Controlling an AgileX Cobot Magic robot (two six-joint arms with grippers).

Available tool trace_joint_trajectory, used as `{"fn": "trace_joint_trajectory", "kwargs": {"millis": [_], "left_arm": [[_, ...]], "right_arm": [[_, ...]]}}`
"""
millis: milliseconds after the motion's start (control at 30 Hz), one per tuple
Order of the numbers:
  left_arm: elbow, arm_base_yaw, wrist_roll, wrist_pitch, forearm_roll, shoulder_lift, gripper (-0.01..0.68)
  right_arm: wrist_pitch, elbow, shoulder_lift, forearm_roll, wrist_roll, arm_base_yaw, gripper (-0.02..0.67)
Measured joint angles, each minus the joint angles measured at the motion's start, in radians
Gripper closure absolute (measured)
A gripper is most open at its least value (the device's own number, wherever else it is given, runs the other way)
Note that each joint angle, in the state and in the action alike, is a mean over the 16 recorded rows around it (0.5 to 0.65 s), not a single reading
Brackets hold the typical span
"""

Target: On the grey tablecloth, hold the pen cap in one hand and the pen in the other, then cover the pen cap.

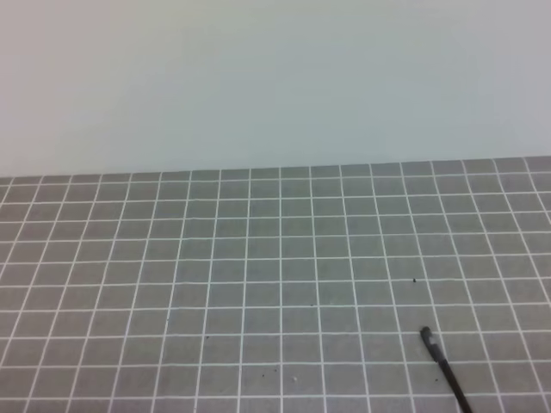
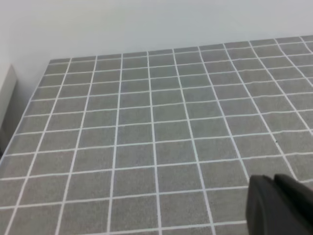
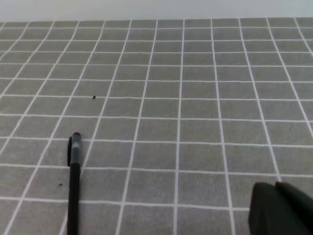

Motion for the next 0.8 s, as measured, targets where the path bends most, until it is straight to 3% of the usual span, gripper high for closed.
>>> {"fn": "trace_joint_trajectory", "kwargs": {"millis": [800], "left_arm": [[0.000, 0.000, 0.000, -0.001, 0.000, -0.001, 0.673]], "right_arm": [[0.023, -0.001, -0.011, 0.003, 0.021, 0.000, 0.641]]}}
